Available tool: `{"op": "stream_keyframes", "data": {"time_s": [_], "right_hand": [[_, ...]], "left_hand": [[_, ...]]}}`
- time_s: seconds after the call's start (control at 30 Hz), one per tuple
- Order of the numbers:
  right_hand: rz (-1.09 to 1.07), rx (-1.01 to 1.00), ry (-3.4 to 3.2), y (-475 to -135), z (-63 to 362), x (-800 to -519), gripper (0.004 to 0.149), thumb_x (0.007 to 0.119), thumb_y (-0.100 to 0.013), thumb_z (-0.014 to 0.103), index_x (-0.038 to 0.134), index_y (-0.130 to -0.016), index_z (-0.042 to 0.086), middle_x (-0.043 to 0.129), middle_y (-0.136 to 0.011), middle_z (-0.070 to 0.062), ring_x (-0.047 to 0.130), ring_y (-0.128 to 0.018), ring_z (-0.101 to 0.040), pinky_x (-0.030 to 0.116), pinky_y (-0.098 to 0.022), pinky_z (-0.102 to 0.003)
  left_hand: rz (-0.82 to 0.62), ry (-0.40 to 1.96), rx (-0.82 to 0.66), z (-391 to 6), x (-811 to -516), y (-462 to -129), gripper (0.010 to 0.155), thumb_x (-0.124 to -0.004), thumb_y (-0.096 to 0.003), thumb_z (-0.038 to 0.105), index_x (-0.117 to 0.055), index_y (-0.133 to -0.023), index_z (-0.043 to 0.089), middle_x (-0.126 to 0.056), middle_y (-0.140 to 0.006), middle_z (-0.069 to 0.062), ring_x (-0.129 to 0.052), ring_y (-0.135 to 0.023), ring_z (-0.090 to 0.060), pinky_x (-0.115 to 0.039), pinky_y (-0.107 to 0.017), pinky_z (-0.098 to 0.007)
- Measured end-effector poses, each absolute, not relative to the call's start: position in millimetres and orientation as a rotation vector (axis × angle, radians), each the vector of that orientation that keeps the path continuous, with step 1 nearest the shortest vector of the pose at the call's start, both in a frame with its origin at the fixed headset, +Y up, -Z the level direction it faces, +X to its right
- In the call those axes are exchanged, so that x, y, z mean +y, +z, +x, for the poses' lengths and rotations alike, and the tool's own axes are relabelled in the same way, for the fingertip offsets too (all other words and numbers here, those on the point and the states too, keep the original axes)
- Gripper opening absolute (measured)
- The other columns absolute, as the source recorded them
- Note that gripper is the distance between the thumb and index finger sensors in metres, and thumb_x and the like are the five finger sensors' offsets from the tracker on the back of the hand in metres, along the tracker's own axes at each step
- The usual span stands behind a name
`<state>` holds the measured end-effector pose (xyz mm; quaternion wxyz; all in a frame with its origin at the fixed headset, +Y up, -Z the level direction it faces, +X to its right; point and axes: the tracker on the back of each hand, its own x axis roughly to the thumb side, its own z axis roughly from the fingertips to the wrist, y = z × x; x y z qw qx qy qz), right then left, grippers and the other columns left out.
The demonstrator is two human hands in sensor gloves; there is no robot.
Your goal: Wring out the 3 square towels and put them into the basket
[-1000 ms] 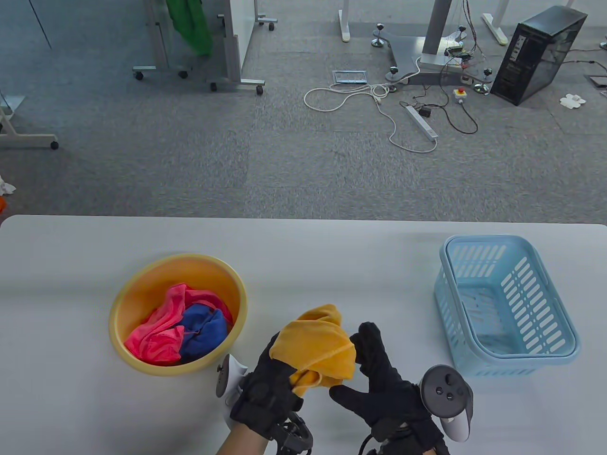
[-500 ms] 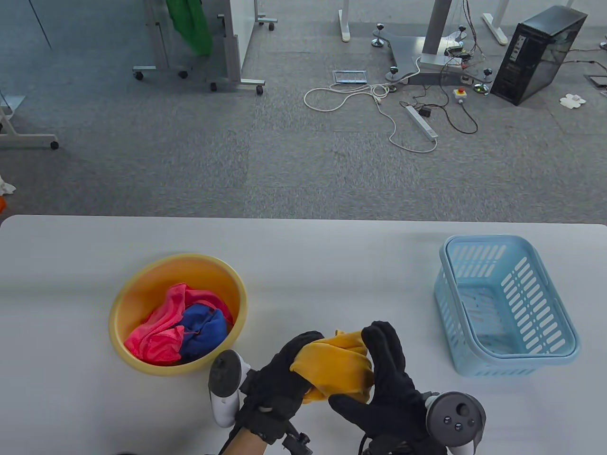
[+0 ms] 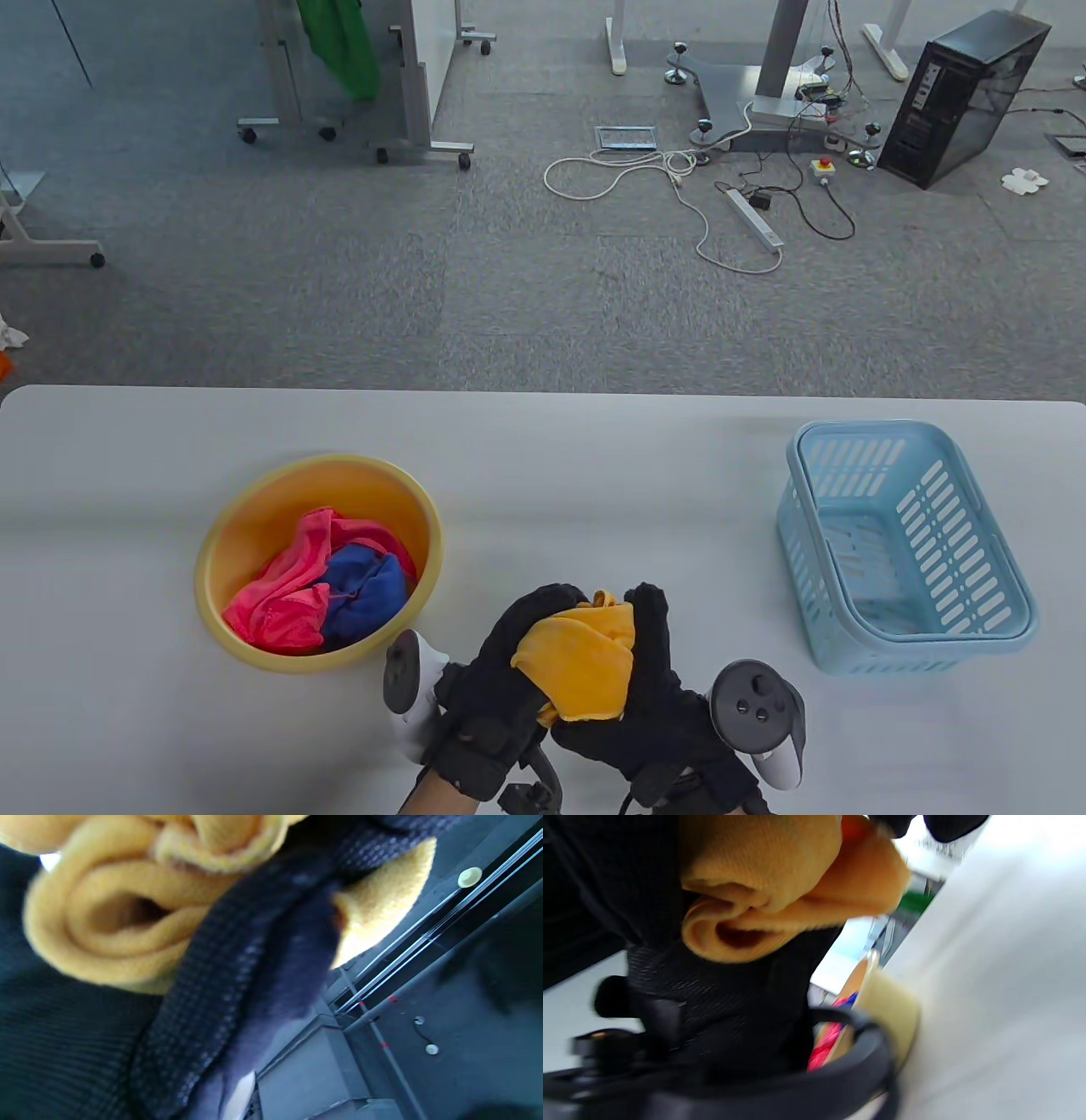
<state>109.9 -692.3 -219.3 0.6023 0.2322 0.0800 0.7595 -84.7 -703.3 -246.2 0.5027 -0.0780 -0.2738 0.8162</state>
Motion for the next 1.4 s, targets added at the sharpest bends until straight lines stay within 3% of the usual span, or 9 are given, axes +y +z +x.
{"op": "stream_keyframes", "data": {"time_s": [0.17,0.3,0.43,0.57,0.7,0.97,1.07,1.17,1.4], "right_hand": [[0.529,0.185,1.765,-219,107,-697,0.134,0.101,-0.041,0.055,-0.009,-0.107,0.014,-0.007,-0.108,-0.033,0.028,-0.103,-0.064,0.043,-0.073,-0.075],[0.486,0.175,1.77,-219,105,-703,0.137,0.102,-0.04,0.053,-0.014,-0.103,0.015,-0.013,-0.104,-0.034,0.029,-0.101,-0.066,0.047,-0.072,-0.075],[0.455,0.165,1.726,-221,106,-706,0.136,0.103,-0.039,0.052,-0.01,-0.105,0.014,-0.014,-0.104,-0.033,0.025,-0.101,-0.065,0.05,-0.072,-0.074],[0.415,0.132,1.655,-222,105,-712,0.135,0.104,-0.039,0.05,-0.006,-0.105,0.007,0.008,-0.112,-0.034,0.035,-0.101,-0.064,0.06,-0.07,-0.069],[0.416,0.117,1.631,-223,107,-712,0.129,0.106,-0.04,0.045,0.004,-0.108,0.004,0.026,-0.112,-0.035,0.042,-0.1,-0.064,0.07,-0.067,-0.065],[0.272,0.047,1.726,-221,117,-710,0.113,0.107,-0.04,0.033,0.024,-0.11,0.003,0.07,-0.098,-0.029,0.074,-0.091,-0.056,0.084,-0.058,-0.055],[0.273,-0.023,1.772,-219,118,-705,0.107,0.107,-0.041,0.033,0.03,-0.111,0.006,0.075,-0.093,-0.024,0.082,-0.087,-0.049,0.088,-0.055,-0.051],[0.295,-0.077,1.772,-219,119,-701,0.102,0.106,-0.042,0.031,0.033,-0.11,0.009,0.077,-0.09,-0.02,0.085,-0.084,-0.045,0.09,-0.052,-0.048],[0.249,-0.156,1.823,-216,124,-695,0.1,0.106,-0.043,0.029,0.034,-0.11,0.01,0.078,-0.088,-0.015,0.087,-0.083,-0.042,0.091,-0.05,-0.044]], "left_hand": [[-0.27,2.012,-0.715,-78,-706,-244,0.081,-0.082,-0.0551,0.029,-0.032,-0.118,0.04,-0.037,-0.121,-0.01,-0.039,-0.113,-0.043,-0.037,-0.071,-0.075],[-0.435,2.08,-0.805,-70,-709,-243,0.087,-0.08,-0.0555,0.027,-0.022,-0.118,0.041,-0.019,-0.122,-0.009,-0.017,-0.114,-0.041,-0.015,-0.071,-0.073],[-0.532,2.043,-0.899,-66,-712,-243,0.092,-0.08,-0.0564,0.032,-0.011,-0.116,0.043,-0.003,-0.121,-0.008,-0.003,-0.112,-0.04,-0.011,-0.07,-0.073],[-0.555,1.974,-0.931,-64,-711,-242,0.104,-0.085,-0.057,0.048,0.003,-0.111,0.043,0.007,-0.118,-0.008,0.006,-0.11,-0.041,-0.005,-0.069,-0.071],[-0.574,1.918,-0.956,-66,-711,-241,0.107,-0.085,-0.0566,0.062,0.006,-0.11,0.042,0.011,-0.116,-0.007,0.011,-0.107,-0.036,-0.002,-0.07,-0.068],[-0.56,1.767,-0.936,-66,-712,-240,0.105,-0.081,-0.0567,0.068,0.007,-0.11,0.041,0.014,-0.115,-0.006,0.012,-0.107,-0.033,-0.013,-0.072,-0.071],[-0.642,1.918,-0.973,-64,-711,-240,0.101,-0.083,-0.058,0.062,0.001,-0.111,0.045,0.013,-0.117,-0.002,0.013,-0.108,-0.028,-0.007,-0.073,-0.068],[-0.563,1.864,-0.977,-66,-704,-239,0.099,-0.082,-0.0573,0.065,-0.003,-0.114,0.044,0.009,-0.118,-0.005,0.007,-0.109,-0.031,-0.013,-0.073,-0.069],[-0.54,1.903,-0.962,-68,-700,-240,0.094,-0.083,-0.0578,0.062,-0.006,-0.112,0.052,0.007,-0.119,-0.008,0.006,-0.111,-0.037,-0.015,-0.073,-0.072]]}}
